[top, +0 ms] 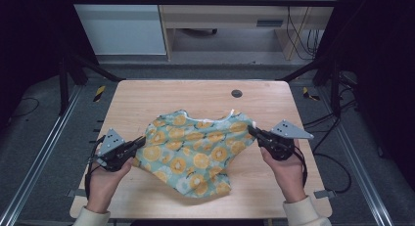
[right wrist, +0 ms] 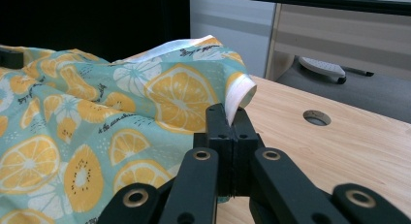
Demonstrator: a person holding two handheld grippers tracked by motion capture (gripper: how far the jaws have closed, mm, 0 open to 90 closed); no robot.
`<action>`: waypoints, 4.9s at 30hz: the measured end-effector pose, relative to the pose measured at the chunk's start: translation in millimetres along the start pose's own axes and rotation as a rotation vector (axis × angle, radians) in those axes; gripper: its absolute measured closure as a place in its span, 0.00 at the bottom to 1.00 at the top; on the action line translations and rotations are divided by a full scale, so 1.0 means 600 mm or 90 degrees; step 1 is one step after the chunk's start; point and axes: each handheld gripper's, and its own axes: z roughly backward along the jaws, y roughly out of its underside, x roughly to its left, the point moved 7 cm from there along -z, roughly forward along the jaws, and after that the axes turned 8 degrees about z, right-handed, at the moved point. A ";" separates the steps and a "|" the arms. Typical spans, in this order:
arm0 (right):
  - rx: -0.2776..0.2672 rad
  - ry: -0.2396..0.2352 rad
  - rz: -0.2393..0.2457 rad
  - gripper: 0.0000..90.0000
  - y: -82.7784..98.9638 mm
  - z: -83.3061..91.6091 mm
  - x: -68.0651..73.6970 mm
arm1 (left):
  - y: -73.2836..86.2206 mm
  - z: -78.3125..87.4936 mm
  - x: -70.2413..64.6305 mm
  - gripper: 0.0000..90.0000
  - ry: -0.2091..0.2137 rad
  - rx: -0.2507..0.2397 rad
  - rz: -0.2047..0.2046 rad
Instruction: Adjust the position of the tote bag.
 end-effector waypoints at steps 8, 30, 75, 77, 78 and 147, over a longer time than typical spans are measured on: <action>-0.001 -0.003 0.004 1.00 0.008 0.012 0.008 | 0.004 0.004 0.000 1.00 0.000 -0.003 -0.001; -0.006 -0.015 0.015 1.00 0.017 0.037 0.024 | 0.013 0.029 -0.014 1.00 0.026 -0.014 -0.004; 0.125 -0.156 0.114 1.00 0.135 0.060 0.090 | 0.148 0.027 -0.055 1.00 0.124 0.208 -0.177; 0.134 -0.163 0.119 1.00 0.140 0.059 0.091 | 0.157 0.021 -0.056 1.00 0.123 0.230 -0.186; 0.141 -0.168 0.123 1.00 0.144 0.057 0.092 | 0.160 0.019 -0.056 1.00 0.121 0.236 -0.190; 0.188 -0.214 0.104 1.00 -0.002 -0.140 0.106 | 0.169 -0.012 -0.058 0.79 0.057 0.259 -0.164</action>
